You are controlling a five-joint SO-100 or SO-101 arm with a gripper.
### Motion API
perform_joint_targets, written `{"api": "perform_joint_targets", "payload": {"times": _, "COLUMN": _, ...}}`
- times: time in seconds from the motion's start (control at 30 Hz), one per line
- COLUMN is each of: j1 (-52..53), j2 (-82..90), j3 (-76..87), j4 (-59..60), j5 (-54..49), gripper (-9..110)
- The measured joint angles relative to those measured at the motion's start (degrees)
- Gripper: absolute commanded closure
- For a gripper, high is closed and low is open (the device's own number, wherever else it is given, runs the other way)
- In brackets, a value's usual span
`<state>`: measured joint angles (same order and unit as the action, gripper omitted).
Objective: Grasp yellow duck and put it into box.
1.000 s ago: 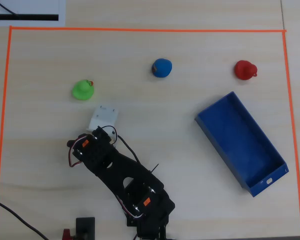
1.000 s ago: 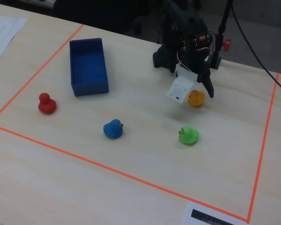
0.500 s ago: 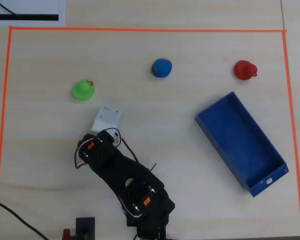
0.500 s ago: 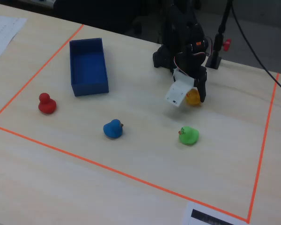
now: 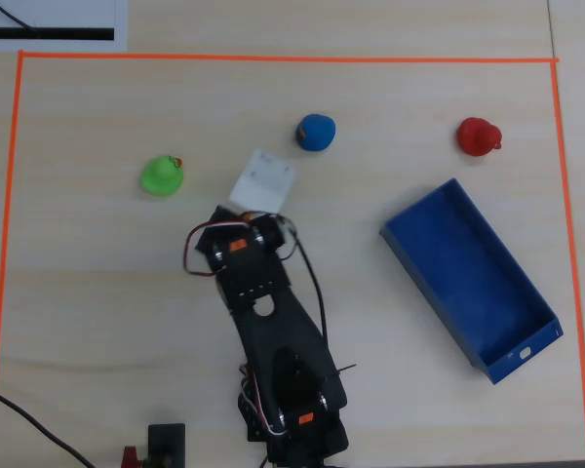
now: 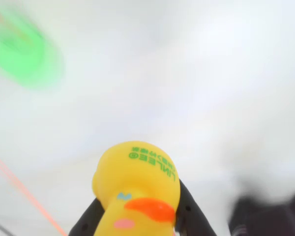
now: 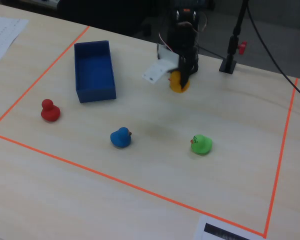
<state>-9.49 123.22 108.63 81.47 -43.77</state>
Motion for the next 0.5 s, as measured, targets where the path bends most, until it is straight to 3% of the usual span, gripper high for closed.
{"api": "perform_joint_targets", "payload": {"times": 0.13, "j1": 21.1, "j2": -2.1, "j3": -6.3, "j4": -5.2, "j5": -12.7, "gripper": 101}}
{"api": "perform_joint_targets", "payload": {"times": 0.3, "j1": 45.0, "j2": -6.9, "j3": -3.4, "j4": -20.4, "j5": -24.5, "gripper": 101}}
{"api": "perform_joint_targets", "payload": {"times": 0.5, "j1": 62.5, "j2": -15.2, "j3": 4.3, "j4": -37.5, "j5": -33.0, "gripper": 101}}
